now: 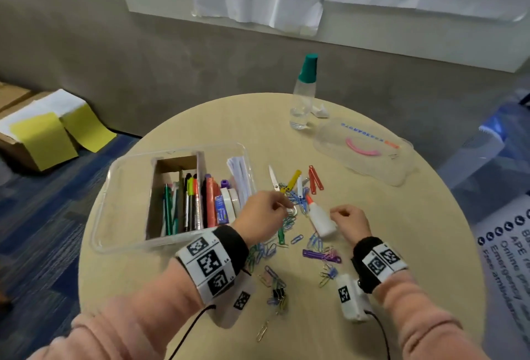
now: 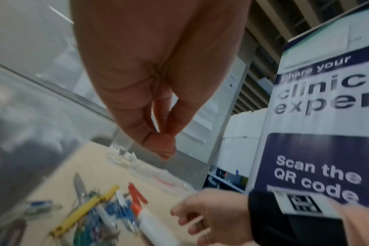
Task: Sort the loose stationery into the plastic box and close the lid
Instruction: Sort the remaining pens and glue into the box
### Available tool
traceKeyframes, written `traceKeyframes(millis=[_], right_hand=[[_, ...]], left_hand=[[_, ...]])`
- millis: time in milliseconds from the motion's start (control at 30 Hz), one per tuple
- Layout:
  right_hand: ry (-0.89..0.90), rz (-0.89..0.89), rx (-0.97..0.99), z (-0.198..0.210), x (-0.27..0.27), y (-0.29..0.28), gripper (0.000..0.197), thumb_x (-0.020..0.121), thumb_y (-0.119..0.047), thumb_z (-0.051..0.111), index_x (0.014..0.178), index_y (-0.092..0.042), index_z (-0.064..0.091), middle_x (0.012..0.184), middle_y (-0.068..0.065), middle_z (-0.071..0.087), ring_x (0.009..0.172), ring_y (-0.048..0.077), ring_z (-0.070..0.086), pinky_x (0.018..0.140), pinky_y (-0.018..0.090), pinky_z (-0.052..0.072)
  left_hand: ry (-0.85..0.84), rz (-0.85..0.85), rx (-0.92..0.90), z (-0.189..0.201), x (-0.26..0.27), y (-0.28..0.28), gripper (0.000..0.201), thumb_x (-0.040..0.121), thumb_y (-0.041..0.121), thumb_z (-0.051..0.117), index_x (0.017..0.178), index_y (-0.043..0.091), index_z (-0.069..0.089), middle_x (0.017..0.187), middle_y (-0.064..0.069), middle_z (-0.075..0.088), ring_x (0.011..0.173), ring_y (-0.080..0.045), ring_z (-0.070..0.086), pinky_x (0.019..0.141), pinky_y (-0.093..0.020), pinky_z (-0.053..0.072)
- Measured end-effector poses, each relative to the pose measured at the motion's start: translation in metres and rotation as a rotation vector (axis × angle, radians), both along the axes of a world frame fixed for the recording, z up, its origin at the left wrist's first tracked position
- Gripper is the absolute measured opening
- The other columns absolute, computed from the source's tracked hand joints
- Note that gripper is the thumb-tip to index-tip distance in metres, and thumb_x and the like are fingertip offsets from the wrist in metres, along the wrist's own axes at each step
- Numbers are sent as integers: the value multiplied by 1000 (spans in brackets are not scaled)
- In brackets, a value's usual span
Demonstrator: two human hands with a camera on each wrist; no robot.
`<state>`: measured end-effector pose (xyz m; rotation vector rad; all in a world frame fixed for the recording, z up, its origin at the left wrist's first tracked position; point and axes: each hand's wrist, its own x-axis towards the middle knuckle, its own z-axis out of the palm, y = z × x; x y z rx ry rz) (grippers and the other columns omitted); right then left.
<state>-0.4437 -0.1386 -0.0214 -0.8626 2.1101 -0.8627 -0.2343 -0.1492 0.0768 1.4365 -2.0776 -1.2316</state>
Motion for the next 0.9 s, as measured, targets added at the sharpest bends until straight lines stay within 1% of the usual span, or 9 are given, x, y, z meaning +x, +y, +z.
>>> traceKeyframes(millis=[133,233,367,433,500,600,700,800,900], right_hand=[[272,230,219,-10,6,-12,54,79,-34,68,126,-14,50,130,13,45,117,30,48,101,38,40],[332,338,266,-13,13,-22,64,75,-34,69,130,-15,42,131,12,43,119,30,48,100,37,41],[211,299,226,-16,12,-24,40,77,-23,66,112,-10,50,114,12,57,96,25,56,77,29,43],[126,222,157,-10,8,-21,30,80,-21,64,103,-11,49,102,9,56,83,21,52,67,26,39],[41,197,60,1,5,-18,30,83,-17,61,110,-11,48,98,7,53,77,18,51,58,24,37],[-148,173,-156,30,9,-21,24,89,-11,52,112,-12,46,101,10,54,77,19,53,59,26,41],[-304,174,-292,66,24,-33,11,94,-14,46,104,-16,49,97,7,53,77,19,52,62,28,42],[-362,260,-340,97,49,-49,11,96,-25,46,91,-18,52,86,3,52,75,17,50,61,24,42],[-316,416,-354,119,77,-68,13,94,-30,49,96,-18,54,81,-1,54,70,12,51,55,18,41]], left_hand=[[-131,-33,20,-29,-40,2,32,91,4,40,111,12,64,112,-10,65,83,-19,62,68,-23,49],[-165,-31,49,-39,-56,4,33,93,4,37,115,10,61,118,-10,62,97,-23,62,79,-26,48],[-128,-42,-128,-26,-52,7,33,94,9,39,119,14,60,124,-5,59,112,-17,55,94,-25,44],[-70,29,-290,-15,-33,5,30,94,13,43,117,21,60,121,3,56,112,-11,50,91,-19,39],[-36,115,-413,-5,-3,1,27,94,19,45,117,25,58,121,9,52,111,-3,42,90,-13,29],[-145,139,-426,-5,42,-10,34,96,25,44,129,25,48,134,9,43,123,-1,32,102,-15,25],[-289,3,-297,-17,72,-14,49,96,38,41,142,26,30,150,7,27,139,-7,20,115,-25,18],[-369,-120,-297,-32,85,-9,57,93,52,35,145,31,23,156,9,11,143,-9,8,118,-30,12],[-430,-146,-399,-43,87,-6,56,92,58,25,144,36,22,157,9,4,144,-11,0,115,-29,2]])
